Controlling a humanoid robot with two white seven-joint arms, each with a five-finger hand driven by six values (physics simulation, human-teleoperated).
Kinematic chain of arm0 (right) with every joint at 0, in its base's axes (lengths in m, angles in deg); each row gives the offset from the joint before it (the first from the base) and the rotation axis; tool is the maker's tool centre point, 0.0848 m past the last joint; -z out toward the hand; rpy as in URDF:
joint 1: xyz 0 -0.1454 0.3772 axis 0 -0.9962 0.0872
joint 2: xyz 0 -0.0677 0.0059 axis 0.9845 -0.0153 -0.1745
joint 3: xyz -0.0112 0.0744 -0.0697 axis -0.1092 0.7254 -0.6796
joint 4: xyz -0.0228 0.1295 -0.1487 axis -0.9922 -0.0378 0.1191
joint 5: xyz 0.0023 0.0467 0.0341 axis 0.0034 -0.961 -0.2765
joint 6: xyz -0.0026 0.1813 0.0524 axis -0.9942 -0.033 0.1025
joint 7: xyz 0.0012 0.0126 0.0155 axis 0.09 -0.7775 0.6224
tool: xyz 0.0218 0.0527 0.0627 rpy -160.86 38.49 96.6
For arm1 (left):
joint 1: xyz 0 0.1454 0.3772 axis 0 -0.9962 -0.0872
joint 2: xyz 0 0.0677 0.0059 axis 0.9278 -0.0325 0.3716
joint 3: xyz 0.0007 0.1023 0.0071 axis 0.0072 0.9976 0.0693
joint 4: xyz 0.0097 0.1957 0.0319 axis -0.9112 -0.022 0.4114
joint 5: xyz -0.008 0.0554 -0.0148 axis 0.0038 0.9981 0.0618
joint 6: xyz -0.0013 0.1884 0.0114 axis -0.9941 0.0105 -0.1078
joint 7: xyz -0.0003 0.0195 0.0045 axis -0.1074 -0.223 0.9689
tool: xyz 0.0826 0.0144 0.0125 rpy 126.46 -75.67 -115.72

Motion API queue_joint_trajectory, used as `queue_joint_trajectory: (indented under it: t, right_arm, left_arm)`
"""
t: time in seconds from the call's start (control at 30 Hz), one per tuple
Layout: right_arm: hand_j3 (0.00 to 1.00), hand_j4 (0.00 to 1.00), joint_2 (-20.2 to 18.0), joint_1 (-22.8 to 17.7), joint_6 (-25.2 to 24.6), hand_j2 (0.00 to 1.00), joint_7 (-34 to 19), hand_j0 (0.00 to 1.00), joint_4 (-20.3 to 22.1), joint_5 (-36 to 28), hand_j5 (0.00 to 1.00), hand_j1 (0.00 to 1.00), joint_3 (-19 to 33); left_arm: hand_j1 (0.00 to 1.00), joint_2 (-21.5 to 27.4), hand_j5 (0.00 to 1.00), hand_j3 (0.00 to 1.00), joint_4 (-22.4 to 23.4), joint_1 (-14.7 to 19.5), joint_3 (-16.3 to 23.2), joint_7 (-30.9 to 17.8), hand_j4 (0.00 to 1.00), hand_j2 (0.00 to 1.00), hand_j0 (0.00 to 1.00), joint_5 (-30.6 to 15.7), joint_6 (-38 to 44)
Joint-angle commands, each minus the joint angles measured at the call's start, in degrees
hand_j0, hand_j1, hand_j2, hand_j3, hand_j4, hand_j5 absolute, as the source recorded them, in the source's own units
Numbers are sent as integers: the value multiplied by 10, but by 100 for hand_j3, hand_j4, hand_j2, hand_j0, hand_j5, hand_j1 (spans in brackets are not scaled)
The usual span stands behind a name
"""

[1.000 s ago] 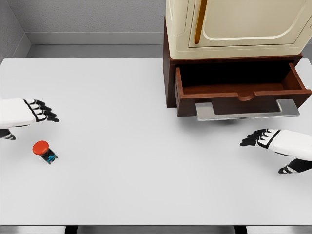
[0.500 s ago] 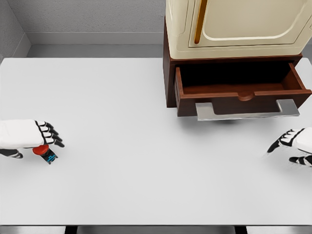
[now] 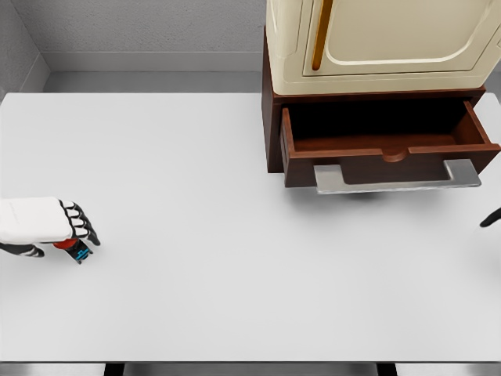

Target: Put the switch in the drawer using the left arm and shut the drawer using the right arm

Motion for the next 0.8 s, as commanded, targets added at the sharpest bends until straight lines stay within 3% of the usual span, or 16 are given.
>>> queue_joint_trajectory:
  t: [0.0,0.07,0.37,0.57,0.77]
  right_arm:
    - [63,63,-1,0,-2,63,0,63,1,-11,63,63,4]
    - [63,63,-4,0,-2,63,0,63,1,-20,63,63,4]
    - [63,63,-6,0,-2,63,0,63,1,-21,63,63,-1]
    - [63,63,-5,0,-2,63,0,63,1,-21,63,63,-3]
    - [63,63,-6,0,-2,63,0,63,1,-21,63,63,-4]
  left_arm:
    - [81,0,81,81,0,1,2,0,81,81,81,-2,1]
    - [73,1,73,73,-2,0,2,-1,73,73,73,-2,1]
    - [60,-1,60,60,-2,1,1,0,60,60,60,-2,1]
    - [40,-2,40,40,-1,1,1,0,40,40,40,-2,1]
    - [40,-2,40,40,-2,10,0,1,40,40,40,-4,1]
